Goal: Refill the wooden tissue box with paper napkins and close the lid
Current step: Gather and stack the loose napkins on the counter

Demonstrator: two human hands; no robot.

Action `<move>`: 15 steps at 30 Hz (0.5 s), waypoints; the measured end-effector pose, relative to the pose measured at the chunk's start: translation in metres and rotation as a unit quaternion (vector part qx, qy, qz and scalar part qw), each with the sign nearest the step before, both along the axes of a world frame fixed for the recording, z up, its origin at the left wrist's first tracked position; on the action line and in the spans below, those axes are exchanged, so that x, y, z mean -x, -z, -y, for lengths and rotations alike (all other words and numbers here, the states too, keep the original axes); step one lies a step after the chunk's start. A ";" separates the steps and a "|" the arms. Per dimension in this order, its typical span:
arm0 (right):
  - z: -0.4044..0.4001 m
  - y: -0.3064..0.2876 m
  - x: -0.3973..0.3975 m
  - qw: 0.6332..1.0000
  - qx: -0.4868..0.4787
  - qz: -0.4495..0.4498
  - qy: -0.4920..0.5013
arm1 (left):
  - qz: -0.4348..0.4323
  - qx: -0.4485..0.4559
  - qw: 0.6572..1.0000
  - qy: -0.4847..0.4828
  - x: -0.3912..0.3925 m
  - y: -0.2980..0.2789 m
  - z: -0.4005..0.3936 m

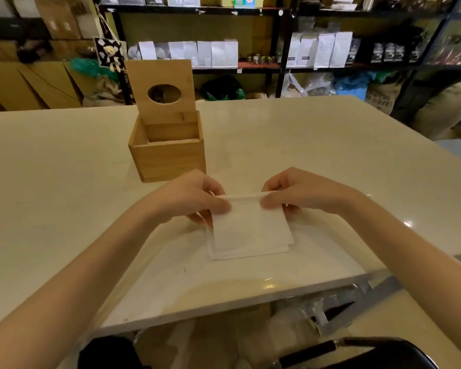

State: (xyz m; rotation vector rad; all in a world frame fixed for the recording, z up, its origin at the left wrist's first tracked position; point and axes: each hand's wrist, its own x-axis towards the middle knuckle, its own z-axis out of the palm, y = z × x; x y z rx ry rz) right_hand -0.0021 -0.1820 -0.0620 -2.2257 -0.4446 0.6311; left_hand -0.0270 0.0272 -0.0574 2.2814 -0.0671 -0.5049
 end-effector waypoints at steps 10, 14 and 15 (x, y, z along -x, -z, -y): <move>0.001 0.005 0.002 0.999 0.028 0.038 -0.010 | 0.027 -0.068 0.996 0.050 -0.006 0.004 -0.001; 0.006 -0.003 0.001 1.000 -0.022 0.007 -0.004 | -0.010 -0.045 0.998 0.053 -0.008 -0.003 -0.005; 0.006 -0.004 0.000 1.000 -0.022 0.000 -0.011 | -0.018 -0.044 0.997 0.054 -0.008 -0.004 -0.006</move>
